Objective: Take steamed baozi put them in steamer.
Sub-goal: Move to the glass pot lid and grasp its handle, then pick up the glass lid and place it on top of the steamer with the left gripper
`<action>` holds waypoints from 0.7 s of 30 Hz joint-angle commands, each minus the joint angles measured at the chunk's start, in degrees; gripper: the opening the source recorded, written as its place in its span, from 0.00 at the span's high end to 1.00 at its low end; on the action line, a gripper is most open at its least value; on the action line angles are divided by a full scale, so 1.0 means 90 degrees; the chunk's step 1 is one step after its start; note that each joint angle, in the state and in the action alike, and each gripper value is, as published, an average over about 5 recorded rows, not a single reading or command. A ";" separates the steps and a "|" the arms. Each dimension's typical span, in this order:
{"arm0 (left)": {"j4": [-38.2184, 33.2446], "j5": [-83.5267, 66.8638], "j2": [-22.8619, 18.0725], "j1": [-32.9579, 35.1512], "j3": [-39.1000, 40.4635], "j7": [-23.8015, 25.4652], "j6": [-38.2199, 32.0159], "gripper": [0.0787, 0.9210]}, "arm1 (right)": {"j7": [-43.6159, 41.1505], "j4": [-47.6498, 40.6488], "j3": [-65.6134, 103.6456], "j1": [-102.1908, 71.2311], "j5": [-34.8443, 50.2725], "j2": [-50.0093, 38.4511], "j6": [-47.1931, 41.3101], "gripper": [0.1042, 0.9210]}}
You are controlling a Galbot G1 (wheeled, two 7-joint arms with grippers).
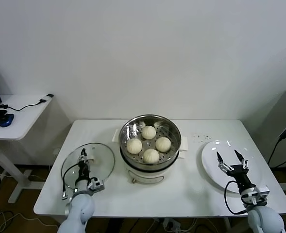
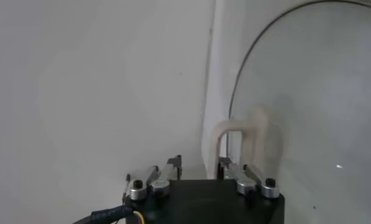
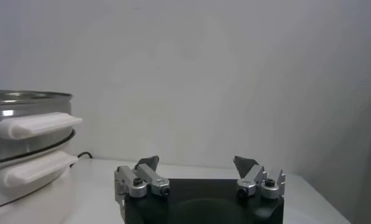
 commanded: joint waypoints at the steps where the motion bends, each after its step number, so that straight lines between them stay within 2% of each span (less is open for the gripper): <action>1: -0.0140 -0.0056 0.0078 -0.0011 -0.0023 0.0002 -0.0230 0.70 | -0.0020 -0.0039 0.0040 0.0011 -0.0034 0.0042 0.0016 0.12; 8: -0.1152 -0.0238 0.0443 0.0433 -0.0089 0.0012 -0.0311 0.90 | -0.0036 -0.0085 0.0080 0.0077 -0.0022 0.0013 0.0020 0.12; 15: -0.2641 -0.0473 0.1017 0.1292 -0.0362 0.0093 -0.0312 0.92 | -0.0082 -0.0231 0.0144 0.0191 -0.0013 -0.0087 0.0043 0.12; 21: -0.4201 -0.0640 0.1523 0.2241 -0.0704 0.0465 -0.0166 0.92 | -0.0130 -0.0448 0.0106 0.0361 -0.0027 -0.0208 0.0056 0.12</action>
